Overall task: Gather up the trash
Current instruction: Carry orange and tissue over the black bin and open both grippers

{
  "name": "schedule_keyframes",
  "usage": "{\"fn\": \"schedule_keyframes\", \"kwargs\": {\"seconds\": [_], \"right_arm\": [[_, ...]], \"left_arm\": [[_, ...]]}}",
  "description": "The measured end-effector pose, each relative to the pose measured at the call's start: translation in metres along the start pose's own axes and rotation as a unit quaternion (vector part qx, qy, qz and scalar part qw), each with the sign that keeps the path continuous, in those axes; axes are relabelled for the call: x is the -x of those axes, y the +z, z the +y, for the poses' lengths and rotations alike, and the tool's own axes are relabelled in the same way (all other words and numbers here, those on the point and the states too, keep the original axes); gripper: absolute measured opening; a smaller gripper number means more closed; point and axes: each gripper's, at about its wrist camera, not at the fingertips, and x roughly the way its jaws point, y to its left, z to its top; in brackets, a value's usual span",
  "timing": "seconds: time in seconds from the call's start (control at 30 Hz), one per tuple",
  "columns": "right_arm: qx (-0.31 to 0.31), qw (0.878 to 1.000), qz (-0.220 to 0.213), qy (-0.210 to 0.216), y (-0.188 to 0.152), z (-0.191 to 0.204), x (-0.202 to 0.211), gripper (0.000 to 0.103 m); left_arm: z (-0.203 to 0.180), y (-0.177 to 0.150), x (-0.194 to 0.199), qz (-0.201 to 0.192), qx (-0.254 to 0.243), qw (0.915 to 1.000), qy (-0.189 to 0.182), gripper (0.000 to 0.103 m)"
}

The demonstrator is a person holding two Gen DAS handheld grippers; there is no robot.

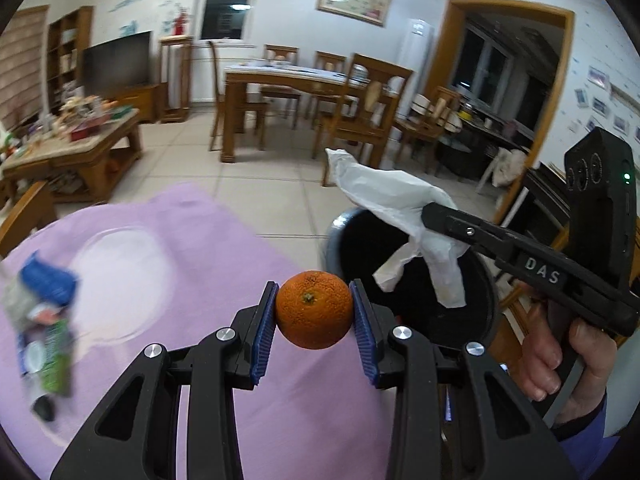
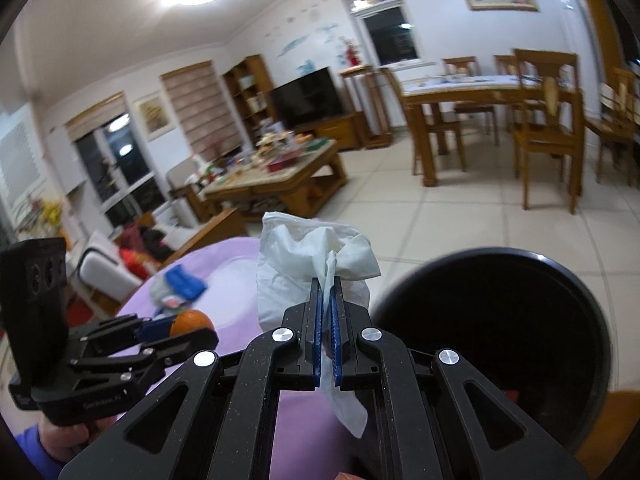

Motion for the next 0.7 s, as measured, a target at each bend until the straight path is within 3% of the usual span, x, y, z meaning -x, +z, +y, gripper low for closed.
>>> {"fn": "schedule_keyframes", "kwargs": {"seconds": [0.37, 0.7], "right_arm": [[-0.068, 0.996, 0.007, -0.049, -0.032, -0.112, 0.026, 0.005], [-0.100, 0.993, 0.024, -0.063, -0.049, -0.143, 0.018, 0.005]], "left_arm": [[-0.067, -0.003, -0.072, 0.042, -0.049, 0.9974, -0.034, 0.036], [-0.085, -0.009, -0.102, 0.073, -0.062, 0.9949, -0.033, 0.036]]}}
